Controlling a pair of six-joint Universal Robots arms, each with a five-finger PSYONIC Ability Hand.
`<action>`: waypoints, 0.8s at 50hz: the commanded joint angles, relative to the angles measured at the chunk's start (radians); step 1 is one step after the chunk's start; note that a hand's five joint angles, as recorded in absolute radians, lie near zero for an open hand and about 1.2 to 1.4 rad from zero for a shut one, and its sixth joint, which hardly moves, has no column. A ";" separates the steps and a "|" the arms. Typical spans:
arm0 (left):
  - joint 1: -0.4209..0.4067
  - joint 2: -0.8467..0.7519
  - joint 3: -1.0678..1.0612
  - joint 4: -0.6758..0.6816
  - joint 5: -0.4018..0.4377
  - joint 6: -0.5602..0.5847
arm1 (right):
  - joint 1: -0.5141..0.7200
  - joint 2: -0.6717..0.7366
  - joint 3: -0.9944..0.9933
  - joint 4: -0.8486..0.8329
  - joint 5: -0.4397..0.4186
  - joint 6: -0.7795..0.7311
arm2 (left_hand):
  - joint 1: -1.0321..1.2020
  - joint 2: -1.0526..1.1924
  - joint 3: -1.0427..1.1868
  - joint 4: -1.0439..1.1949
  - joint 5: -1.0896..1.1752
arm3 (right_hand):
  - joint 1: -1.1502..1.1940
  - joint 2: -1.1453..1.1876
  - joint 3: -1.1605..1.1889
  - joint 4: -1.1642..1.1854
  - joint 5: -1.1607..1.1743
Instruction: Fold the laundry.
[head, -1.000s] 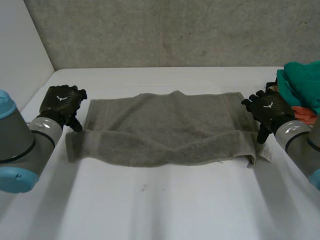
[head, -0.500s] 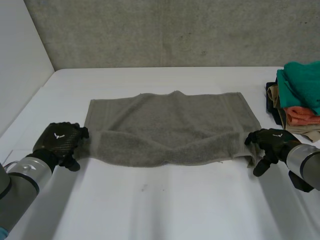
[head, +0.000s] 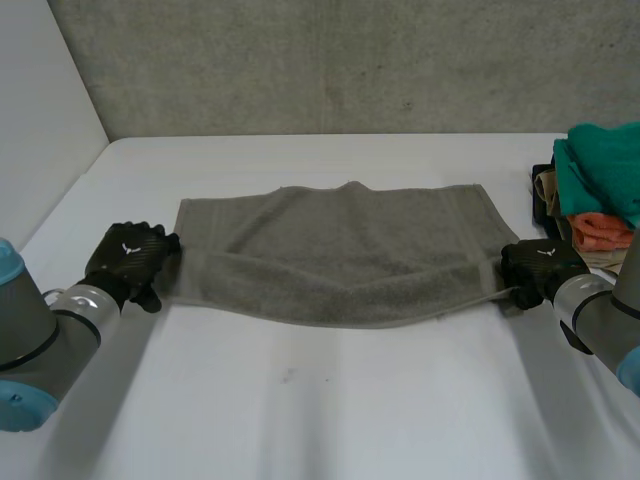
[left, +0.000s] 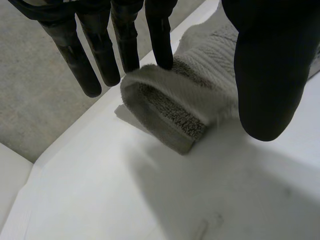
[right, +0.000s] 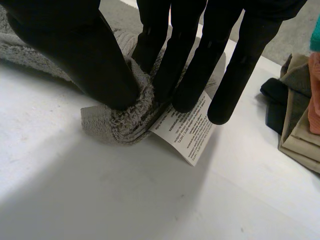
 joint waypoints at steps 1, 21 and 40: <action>-0.001 -0.079 0.062 0.001 0.002 0.087 | 0.000 -0.005 0.002 -0.004 -0.003 -0.002 | 0.018 0.028 0.021 0.040 0.044 | 0.265 0.215 0.211 0.202 0.235; -0.061 -0.090 0.125 -0.015 0.006 0.111 | 0.010 -0.011 0.003 0.000 -0.001 -0.020 | 0.485 0.495 0.489 0.507 0.511 | 0.265 0.215 0.211 0.202 0.235; -0.059 -0.014 0.076 -0.040 0.007 0.095 | 0.024 -0.052 0.003 0.066 0.000 -0.176 | 0.960 0.970 0.964 0.982 0.986 | 0.265 0.215 0.211 0.202 0.235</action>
